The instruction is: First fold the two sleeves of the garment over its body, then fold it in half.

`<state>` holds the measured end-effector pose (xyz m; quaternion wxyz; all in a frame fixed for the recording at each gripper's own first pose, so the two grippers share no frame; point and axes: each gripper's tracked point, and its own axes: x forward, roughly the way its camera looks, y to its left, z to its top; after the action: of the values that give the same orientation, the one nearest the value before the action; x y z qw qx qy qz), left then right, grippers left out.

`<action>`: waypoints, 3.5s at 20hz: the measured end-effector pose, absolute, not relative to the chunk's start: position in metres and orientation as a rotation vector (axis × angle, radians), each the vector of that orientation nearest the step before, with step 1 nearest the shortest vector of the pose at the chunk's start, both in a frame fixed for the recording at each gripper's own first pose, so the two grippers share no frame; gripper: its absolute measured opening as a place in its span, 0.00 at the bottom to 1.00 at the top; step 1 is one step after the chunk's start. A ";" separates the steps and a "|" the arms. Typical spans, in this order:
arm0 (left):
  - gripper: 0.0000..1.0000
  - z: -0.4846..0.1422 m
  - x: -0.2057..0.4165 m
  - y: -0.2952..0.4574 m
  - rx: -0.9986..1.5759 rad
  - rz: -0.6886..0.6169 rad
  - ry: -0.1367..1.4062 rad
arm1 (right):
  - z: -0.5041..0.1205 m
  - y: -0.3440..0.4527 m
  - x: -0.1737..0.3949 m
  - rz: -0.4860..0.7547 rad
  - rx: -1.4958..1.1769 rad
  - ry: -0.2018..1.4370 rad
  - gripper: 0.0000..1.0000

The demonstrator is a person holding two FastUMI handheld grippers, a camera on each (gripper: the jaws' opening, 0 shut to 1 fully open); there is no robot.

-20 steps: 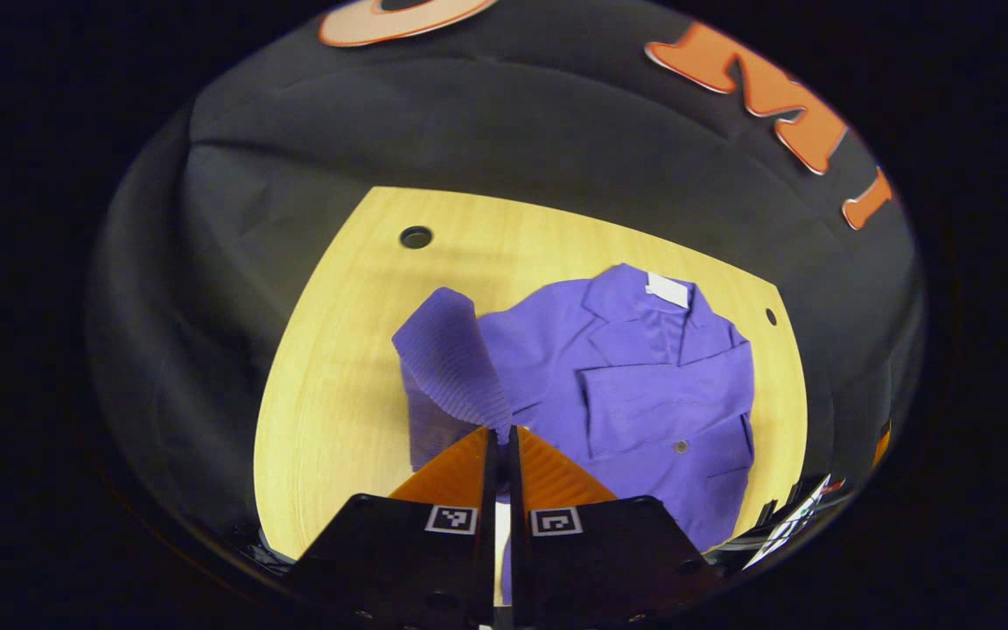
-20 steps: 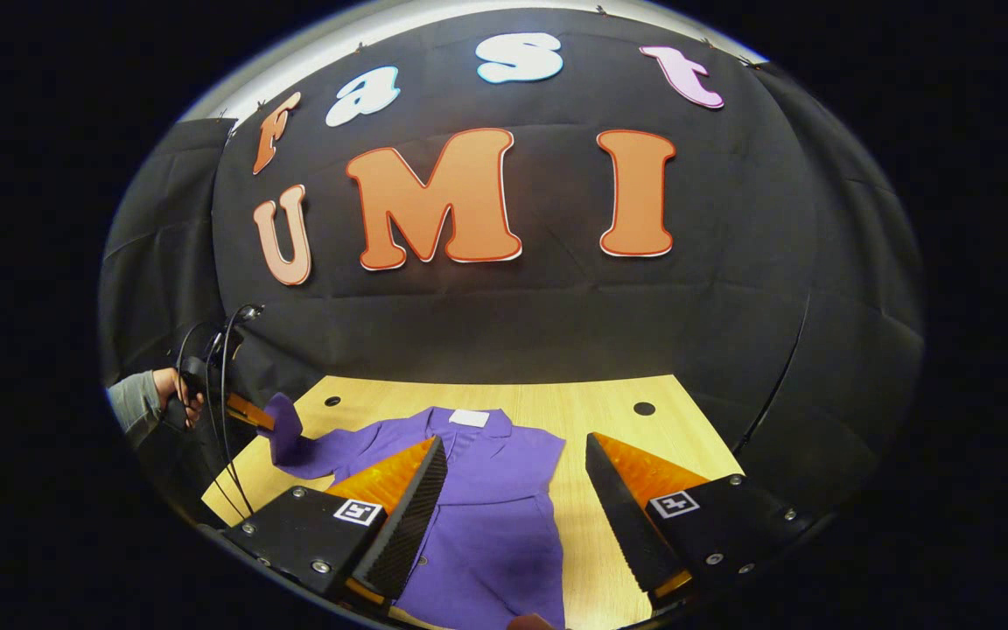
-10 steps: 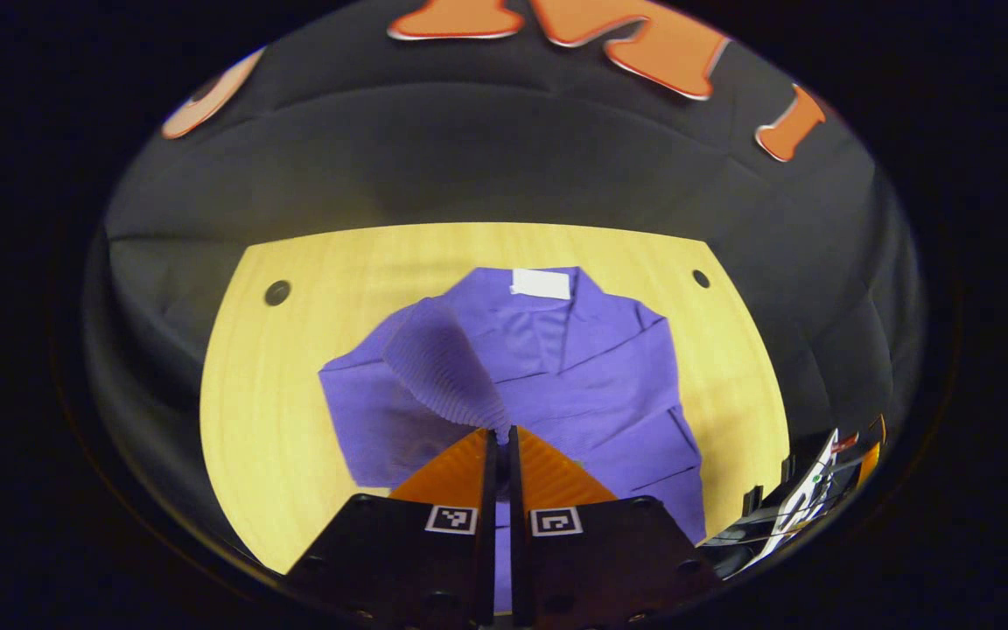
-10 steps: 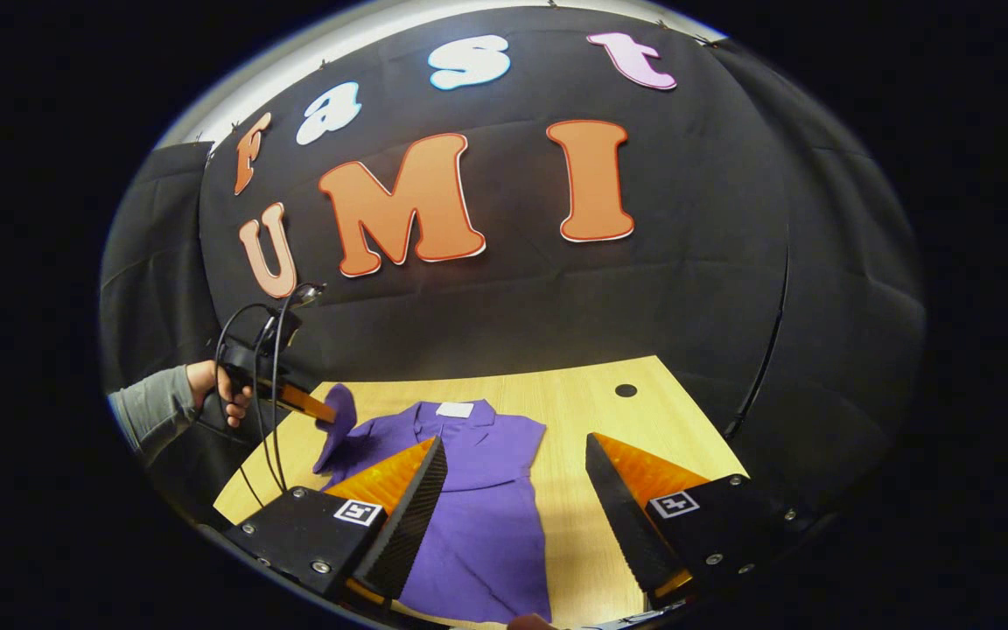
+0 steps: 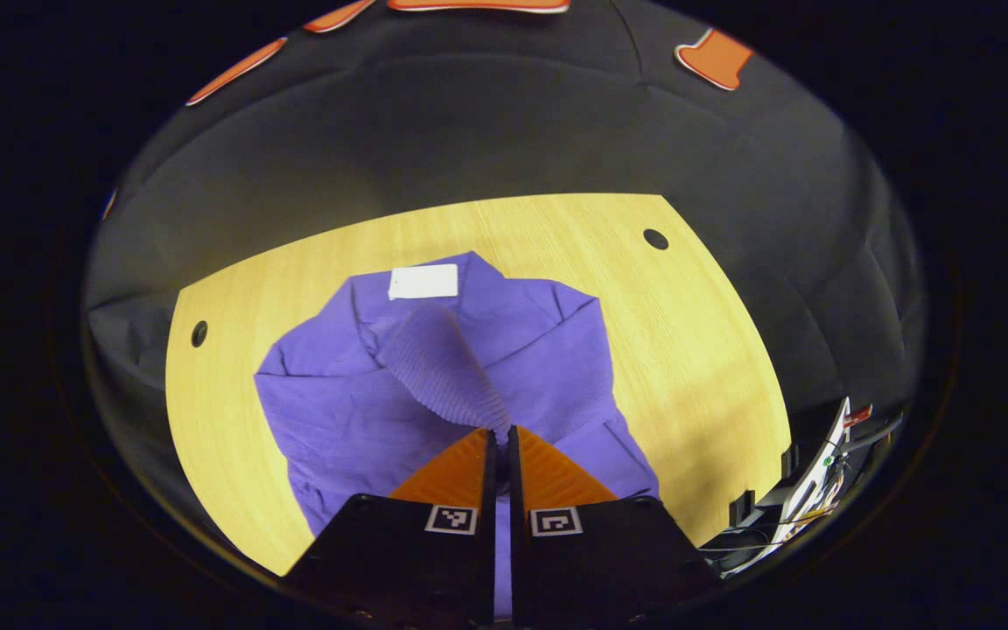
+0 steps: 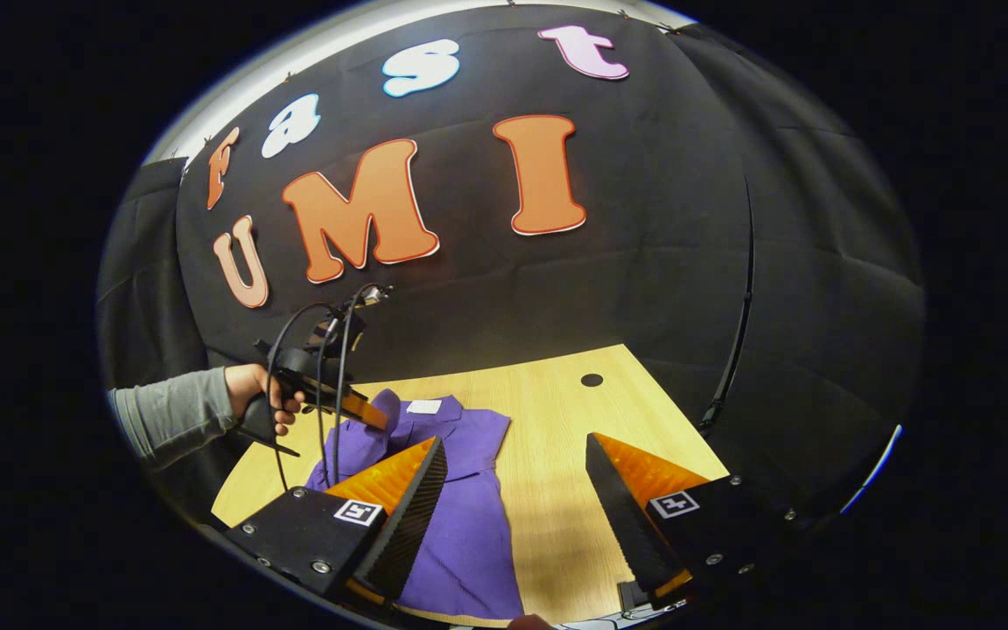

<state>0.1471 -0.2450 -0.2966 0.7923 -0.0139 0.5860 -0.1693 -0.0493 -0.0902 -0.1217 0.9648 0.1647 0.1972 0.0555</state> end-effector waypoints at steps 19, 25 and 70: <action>0.99 -0.192 0.133 -0.199 -0.018 -0.450 0.795 | -0.114 -0.031 -0.023 0.165 0.249 0.366 0.95; 0.98 -0.142 0.120 -0.131 -0.066 -0.240 0.509 | -0.102 -0.002 -0.013 0.191 0.163 0.319 0.95; 0.98 -0.301 -0.137 0.004 -0.024 0.002 1.119 | -0.328 0.053 -0.126 0.290 0.103 0.971 0.96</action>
<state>-0.1372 0.0041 -0.3011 0.8475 -0.0114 0.5307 0.0011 -0.1263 0.0531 -0.3276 0.8731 0.0492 0.4648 0.1388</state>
